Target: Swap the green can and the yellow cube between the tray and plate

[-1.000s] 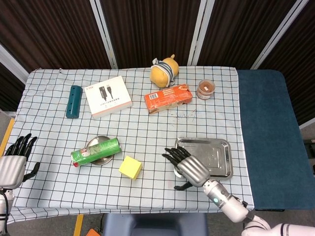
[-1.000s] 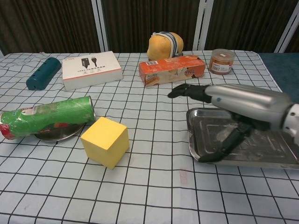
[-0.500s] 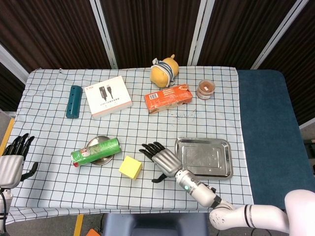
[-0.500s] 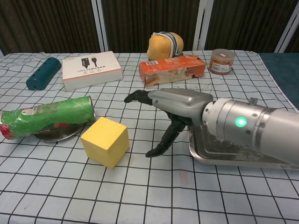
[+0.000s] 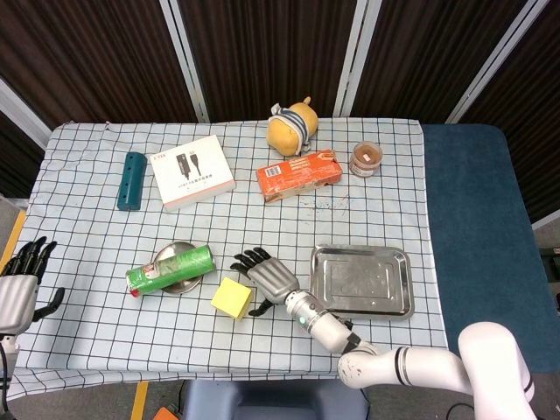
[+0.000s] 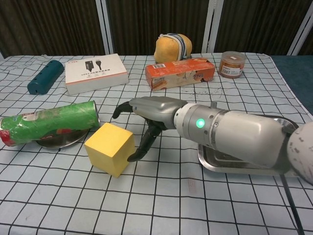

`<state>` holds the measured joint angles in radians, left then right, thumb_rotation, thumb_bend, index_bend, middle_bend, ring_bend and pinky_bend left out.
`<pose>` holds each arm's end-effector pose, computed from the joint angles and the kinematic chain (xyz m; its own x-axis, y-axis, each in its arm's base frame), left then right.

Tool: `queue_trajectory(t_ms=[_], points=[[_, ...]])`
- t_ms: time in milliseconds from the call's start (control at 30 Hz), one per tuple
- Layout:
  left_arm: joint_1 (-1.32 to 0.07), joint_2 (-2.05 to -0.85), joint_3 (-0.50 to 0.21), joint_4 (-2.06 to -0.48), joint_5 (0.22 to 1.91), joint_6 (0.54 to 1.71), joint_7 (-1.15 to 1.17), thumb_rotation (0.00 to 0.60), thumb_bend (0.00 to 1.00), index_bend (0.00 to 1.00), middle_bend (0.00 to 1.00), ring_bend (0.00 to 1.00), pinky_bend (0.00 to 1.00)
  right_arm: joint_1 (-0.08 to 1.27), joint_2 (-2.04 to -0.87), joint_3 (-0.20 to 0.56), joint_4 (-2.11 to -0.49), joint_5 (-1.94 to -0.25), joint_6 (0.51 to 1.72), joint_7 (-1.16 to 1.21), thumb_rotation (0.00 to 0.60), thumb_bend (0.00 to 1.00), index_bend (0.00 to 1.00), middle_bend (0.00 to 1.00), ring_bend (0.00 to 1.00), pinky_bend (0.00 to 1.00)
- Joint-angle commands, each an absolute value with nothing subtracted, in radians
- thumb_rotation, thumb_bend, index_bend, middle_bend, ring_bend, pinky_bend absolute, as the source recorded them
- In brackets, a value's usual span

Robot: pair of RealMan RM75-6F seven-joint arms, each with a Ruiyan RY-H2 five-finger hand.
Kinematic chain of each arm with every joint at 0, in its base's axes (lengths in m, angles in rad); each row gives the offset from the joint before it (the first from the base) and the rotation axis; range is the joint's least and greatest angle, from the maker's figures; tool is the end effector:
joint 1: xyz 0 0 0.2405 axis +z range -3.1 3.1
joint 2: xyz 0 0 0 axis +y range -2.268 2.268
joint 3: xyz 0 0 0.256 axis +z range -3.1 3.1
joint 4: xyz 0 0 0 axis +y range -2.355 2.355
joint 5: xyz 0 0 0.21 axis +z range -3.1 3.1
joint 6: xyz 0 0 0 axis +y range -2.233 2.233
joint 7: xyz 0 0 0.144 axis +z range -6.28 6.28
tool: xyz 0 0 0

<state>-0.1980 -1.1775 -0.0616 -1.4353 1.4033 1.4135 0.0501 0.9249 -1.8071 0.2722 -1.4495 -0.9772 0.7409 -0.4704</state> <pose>-0.3332 0.2239 0.1581 0.5308 -0.0021 0.8475 0.8475 0.0030 -0.5308 -0.0372 -0.3155 -0.1078 0.4223 -0.4515 0.7860 -0.8238 -0.5530 0.1249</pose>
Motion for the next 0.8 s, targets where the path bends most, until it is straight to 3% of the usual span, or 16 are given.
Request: queue_trajectory(t_ms=[33, 467, 667, 800], points=[[-0.197, -1.177, -0.063, -1.435, 1.404, 1.412, 0.048, 0.600, 0.38, 0.00, 0.02, 0.00, 0.20, 0.947, -1.822, 0.272, -1.431, -0.966, 0.724, -0.451, 0.600, 0.07, 0.28, 0.18, 0.16, 0.08], [-0.194, -1.172, -0.068, -1.439, 1.412, 1.405, 0.031, 0.600, 0.38, 0.00, 0.03, 0.00, 0.22, 1.006, -1.883, 0.268, -1.342, -1.003, 0.705, -0.366, 0.600, 0.07, 0.31, 0.19, 0.16, 0.09], [-0.192, -1.171, -0.070, -1.439, 1.417, 1.406, 0.027, 0.600, 0.38, 0.00, 0.03, 0.00, 0.23, 1.007, -1.899, 0.256, -1.309, -1.050, 0.729, -0.327, 0.600, 0.07, 0.42, 0.25, 0.23, 0.13], [-0.191, -1.171, -0.071, -1.439, 1.418, 1.404, 0.024, 0.600, 0.38, 0.00, 0.03, 0.00, 0.23, 1.002, -1.907, 0.250, -1.296, -1.082, 0.763, -0.315, 0.600, 0.07, 0.60, 0.36, 0.36, 0.22]])
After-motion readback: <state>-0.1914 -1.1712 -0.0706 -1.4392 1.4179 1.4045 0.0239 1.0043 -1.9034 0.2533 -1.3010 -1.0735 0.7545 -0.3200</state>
